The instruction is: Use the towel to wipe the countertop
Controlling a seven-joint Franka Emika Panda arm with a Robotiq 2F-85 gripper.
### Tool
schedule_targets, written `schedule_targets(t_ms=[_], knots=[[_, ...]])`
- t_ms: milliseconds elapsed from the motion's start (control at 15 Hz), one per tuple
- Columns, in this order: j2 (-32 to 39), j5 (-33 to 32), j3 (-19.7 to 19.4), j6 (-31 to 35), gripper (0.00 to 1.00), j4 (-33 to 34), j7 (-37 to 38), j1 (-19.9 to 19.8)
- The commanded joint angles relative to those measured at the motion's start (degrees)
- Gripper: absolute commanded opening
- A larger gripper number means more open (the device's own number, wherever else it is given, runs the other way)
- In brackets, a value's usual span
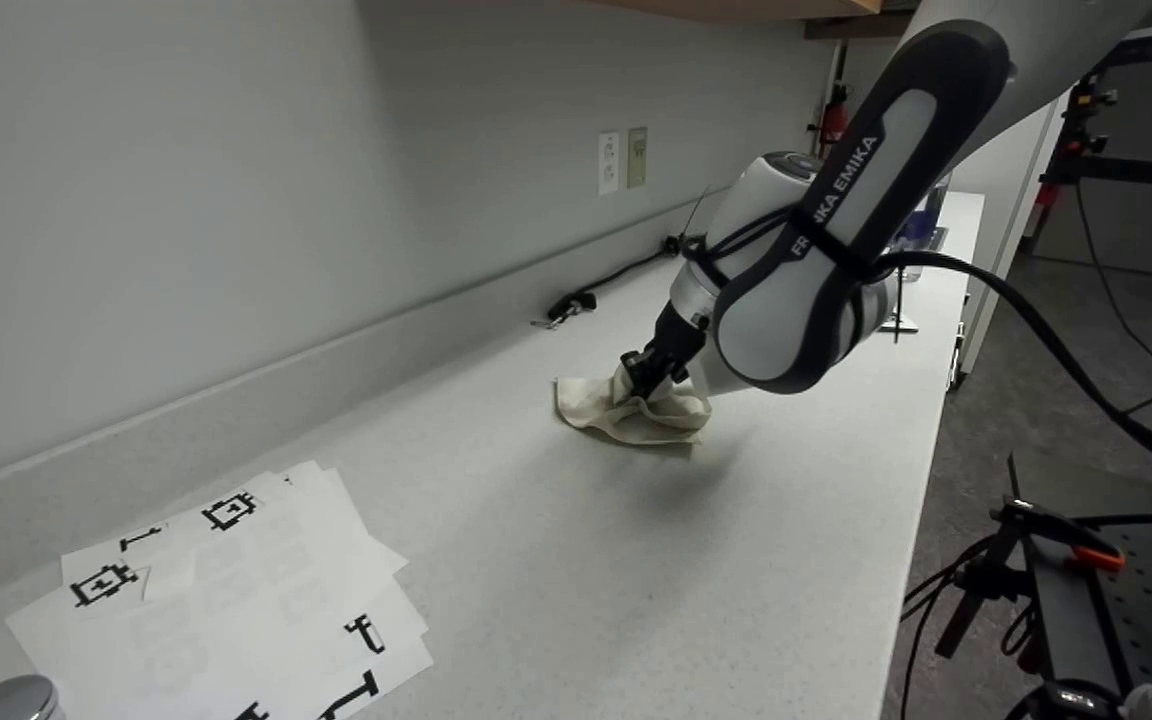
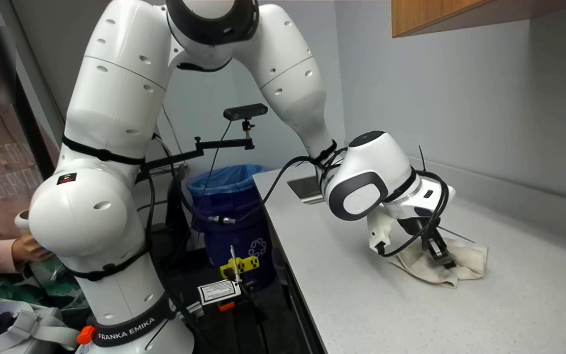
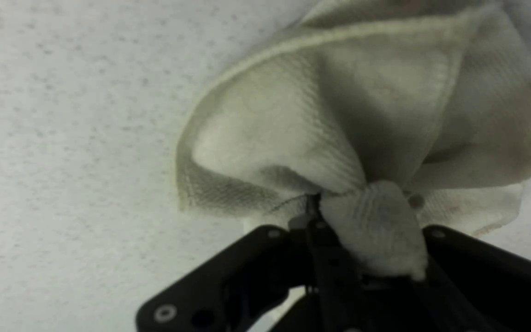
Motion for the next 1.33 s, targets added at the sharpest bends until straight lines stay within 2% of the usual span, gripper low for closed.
schedule_targets(t_ms=[0,400,667,867,1000,1067,1267], knots=[[0.01,2.12,-1.30,1.92,0.03,-3.86,1.18,-0.50],[1.05,2.31,1.27,1.14,0.03,-1.93,0.84,1.70],[1.49,0.93,6.00,0.14,0.03,0.68,0.13,4.55],[1.59,-0.77,11.51,-0.50,0.03,2.15,-0.70,5.05],[1.92,-1.68,13.75,-1.04,0.03,2.80,-1.12,4.67],[1.92,-1.91,14.39,-1.28,0.03,2.84,-1.29,4.12],[1.53,-2.09,12.82,-0.91,0.03,1.70,-1.80,3.23]])
